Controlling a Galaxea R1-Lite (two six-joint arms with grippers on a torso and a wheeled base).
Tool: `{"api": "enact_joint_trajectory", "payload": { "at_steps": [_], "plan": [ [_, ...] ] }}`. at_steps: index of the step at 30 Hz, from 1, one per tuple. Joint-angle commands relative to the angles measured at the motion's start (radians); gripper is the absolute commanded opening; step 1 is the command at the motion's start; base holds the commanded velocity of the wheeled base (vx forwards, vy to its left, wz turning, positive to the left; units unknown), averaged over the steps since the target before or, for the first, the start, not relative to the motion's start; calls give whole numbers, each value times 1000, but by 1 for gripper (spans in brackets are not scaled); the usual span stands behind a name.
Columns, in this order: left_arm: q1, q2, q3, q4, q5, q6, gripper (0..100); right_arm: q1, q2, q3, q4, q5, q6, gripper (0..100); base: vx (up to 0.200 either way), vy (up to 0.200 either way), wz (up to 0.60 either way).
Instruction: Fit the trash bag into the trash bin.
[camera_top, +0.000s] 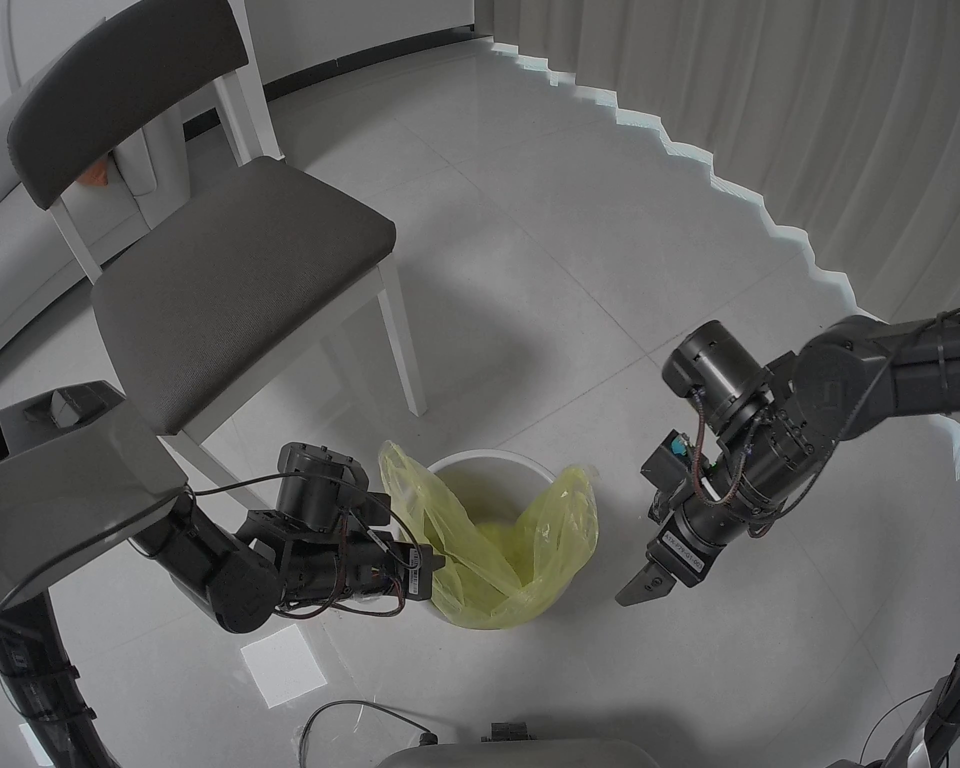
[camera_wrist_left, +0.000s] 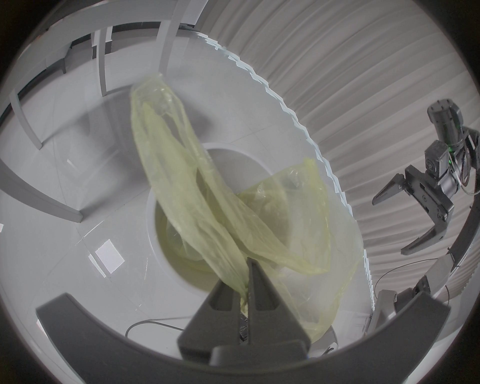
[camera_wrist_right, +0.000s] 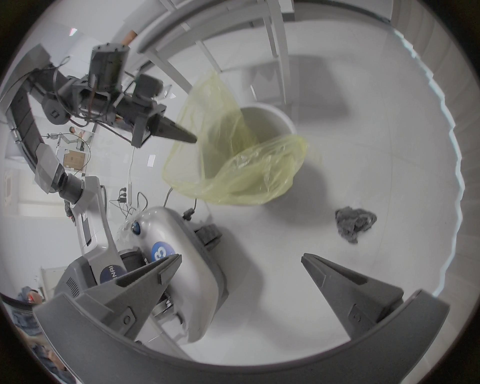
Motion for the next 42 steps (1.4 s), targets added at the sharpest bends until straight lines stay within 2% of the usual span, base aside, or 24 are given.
{"api": "enact_joint_trajectory", "payload": {
  "at_steps": [1, 3, 4, 7, 11, 15, 17, 21, 24, 39, 42],
  "plan": [
    [-9, -11, 48, -58, 5, -32, 0, 70, -15, 171, -291, -30, 91, 100, 0, 0, 0],
    [-12, -12, 49, -66, 5, -34, 0, 96, -4, 215, -383, -48, 128, 100, 0, 0, 0],
    [-13, -14, 49, -71, 5, -35, 0, 127, 10, 263, -491, -62, 167, 100, 0, 0, 0],
    [-10, -18, 49, -72, 8, -35, 0, 142, 16, 272, -535, -62, 196, 100, 0, 0, 0],
    [-12, -26, 49, -72, 13, -35, 0, 135, 54, 188, -451, -88, 216, 100, 0, 0, 0],
    [-21, -26, 49, -72, 14, -37, 0, 135, 125, 10, -273, -137, 279, 100, 0, 0, 0],
    [-27, -26, 49, -72, 23, -44, 0, 138, 163, -75, -222, -160, 280, 100, 0, 0, 0],
    [-41, -24, 43, -84, 33, -72, 0, 145, 232, -184, -167, -210, 274, 100, 0, 0, 0],
    [-44, -23, 48, -100, 33, -74, 0, 159, 272, -245, -147, -220, 274, 100, 0, 0, 0],
    [-50, -47, 62, -106, 34, -74, 0, 153, 317, -277, -92, -225, 249, 100, 0, 0, 0],
    [-50, -52, 68, -106, 34, -74, 0, 142, 311, -268, -47, -254, 248, 100, 0, 0, 0]
  ]
}}
